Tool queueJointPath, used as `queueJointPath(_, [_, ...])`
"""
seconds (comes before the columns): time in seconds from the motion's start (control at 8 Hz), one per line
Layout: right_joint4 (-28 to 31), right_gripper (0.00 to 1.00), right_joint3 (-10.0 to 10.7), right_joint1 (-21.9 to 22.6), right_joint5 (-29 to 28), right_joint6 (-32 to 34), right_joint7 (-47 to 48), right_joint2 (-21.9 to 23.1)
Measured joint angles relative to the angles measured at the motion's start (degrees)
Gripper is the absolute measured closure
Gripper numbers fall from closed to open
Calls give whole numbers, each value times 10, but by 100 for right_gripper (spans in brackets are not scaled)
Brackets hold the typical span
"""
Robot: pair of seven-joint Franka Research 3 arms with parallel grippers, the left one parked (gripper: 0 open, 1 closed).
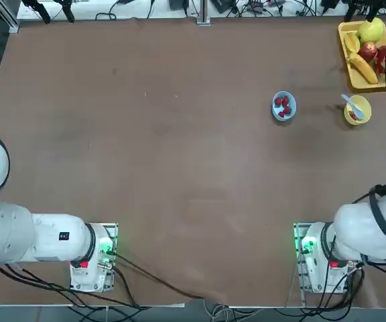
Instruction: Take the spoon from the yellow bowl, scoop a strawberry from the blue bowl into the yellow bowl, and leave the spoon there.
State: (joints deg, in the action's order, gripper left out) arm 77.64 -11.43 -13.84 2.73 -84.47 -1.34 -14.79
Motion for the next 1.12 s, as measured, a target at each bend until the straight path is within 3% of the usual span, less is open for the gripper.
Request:
queueJointPath(0.25, [-10,0,-3,16,-2,0,1,15])
queueJointPath(0.38, [-11,0,13,45,-2,0,11,26])
queueJointPath(0.62, [6,0,78,120,-12,-10,29,51])
queueJointPath(1.0, [92,0,186,205,-53,-59,29,101])
queueJointPath(1.12, [125,0,201,220,-53,-80,29,120])
